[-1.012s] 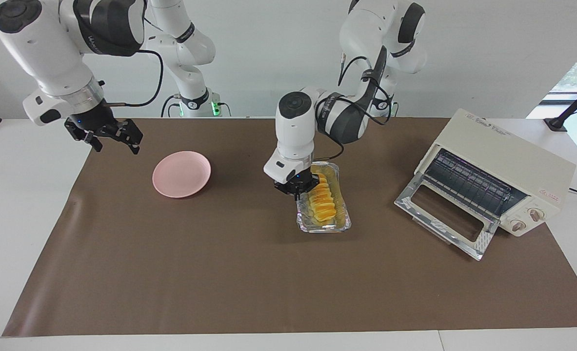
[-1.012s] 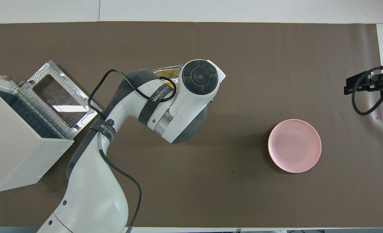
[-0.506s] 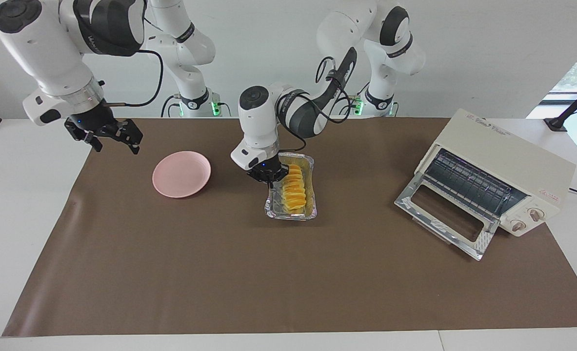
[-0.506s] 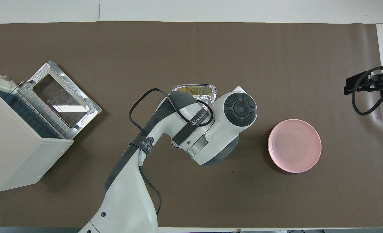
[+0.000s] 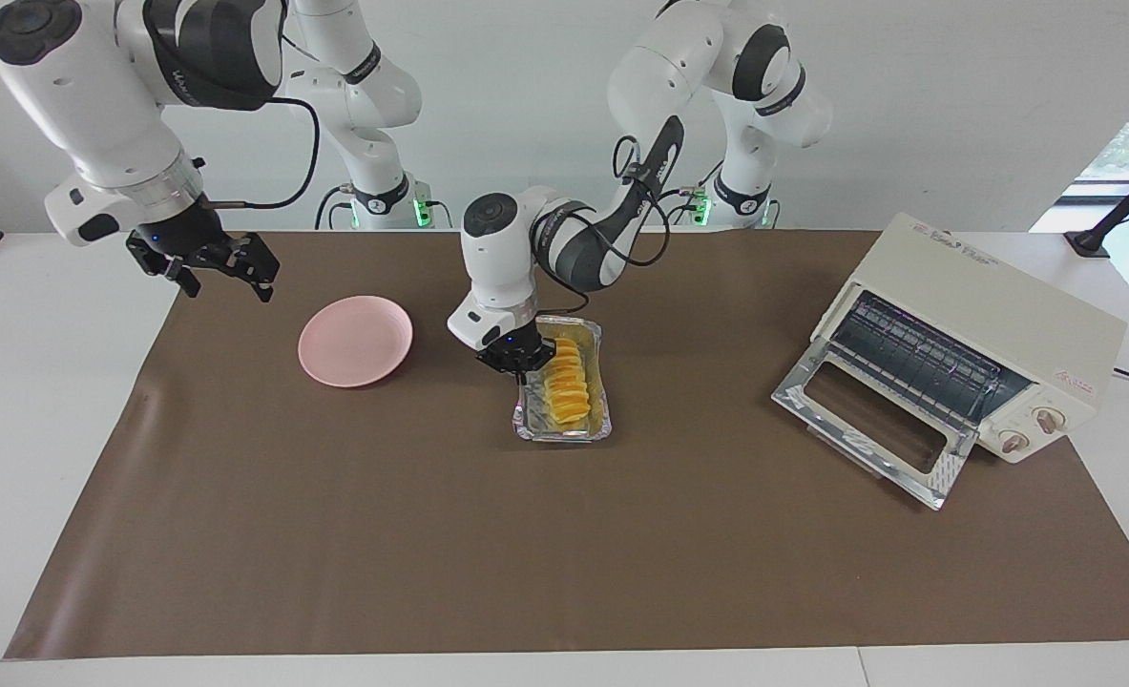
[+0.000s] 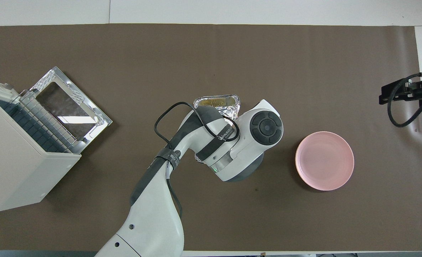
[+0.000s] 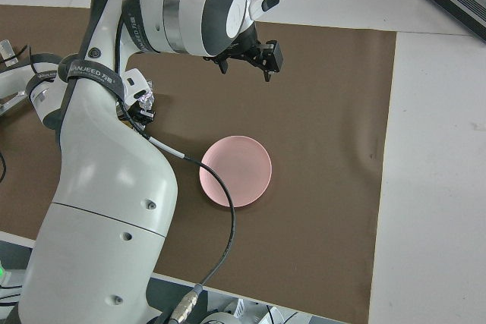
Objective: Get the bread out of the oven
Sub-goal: 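Carry the foil tray to the table center and lower it, then release the tray and withdraw the left gripper toward the oven, then grasp the foil tray with the right gripper, then slide the foil tray beside the pink plate with the right gripper, then grasp the bread slices in the tray with the right gripper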
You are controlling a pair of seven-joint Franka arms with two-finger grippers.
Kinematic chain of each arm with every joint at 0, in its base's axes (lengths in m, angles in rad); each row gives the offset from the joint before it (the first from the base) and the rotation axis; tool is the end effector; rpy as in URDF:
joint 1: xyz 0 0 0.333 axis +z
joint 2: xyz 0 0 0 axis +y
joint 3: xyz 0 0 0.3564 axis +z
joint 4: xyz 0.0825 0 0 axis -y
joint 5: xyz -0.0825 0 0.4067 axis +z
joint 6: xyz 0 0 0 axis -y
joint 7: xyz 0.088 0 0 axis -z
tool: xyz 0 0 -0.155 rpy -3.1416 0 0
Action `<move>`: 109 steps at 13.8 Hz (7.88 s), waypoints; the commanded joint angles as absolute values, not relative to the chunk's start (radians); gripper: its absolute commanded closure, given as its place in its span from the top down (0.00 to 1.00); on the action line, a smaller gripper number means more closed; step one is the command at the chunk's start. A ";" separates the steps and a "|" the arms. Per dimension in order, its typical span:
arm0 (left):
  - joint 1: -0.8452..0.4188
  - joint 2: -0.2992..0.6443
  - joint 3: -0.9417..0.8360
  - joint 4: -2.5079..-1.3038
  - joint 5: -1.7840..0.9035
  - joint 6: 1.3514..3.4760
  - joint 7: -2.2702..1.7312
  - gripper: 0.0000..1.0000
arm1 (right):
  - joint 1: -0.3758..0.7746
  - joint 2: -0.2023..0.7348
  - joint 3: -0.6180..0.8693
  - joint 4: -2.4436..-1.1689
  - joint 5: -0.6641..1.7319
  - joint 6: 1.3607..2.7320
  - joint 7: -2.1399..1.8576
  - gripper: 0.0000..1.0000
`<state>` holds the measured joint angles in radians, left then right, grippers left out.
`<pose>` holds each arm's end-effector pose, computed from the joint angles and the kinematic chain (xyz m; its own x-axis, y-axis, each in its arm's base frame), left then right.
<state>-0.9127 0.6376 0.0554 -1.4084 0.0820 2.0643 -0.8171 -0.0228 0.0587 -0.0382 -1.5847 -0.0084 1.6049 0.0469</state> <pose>0.5035 -0.5811 0.3053 0.9919 -0.0918 0.0882 -0.0866 -0.9944 -0.0604 0.5957 -0.0371 0.5785 0.9935 -0.1074 -0.0379 -0.1070 -0.9942 0.0124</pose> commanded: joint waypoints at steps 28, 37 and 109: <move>-0.186 0.049 0.080 -1.492 -0.008 1.556 -0.138 1.00 | 0.095 0.187 0.150 -1.772 0.002 2.004 0.100 1.00; -0.164 -0.031 0.078 -1.549 -0.023 1.445 -0.009 1.00 | 0.304 0.347 0.150 -1.779 0.002 2.158 0.352 1.00; -0.152 0.012 0.084 -1.523 -0.012 1.468 0.048 1.00 | -0.110 0.425 0.144 -1.844 0.103 2.373 0.038 1.00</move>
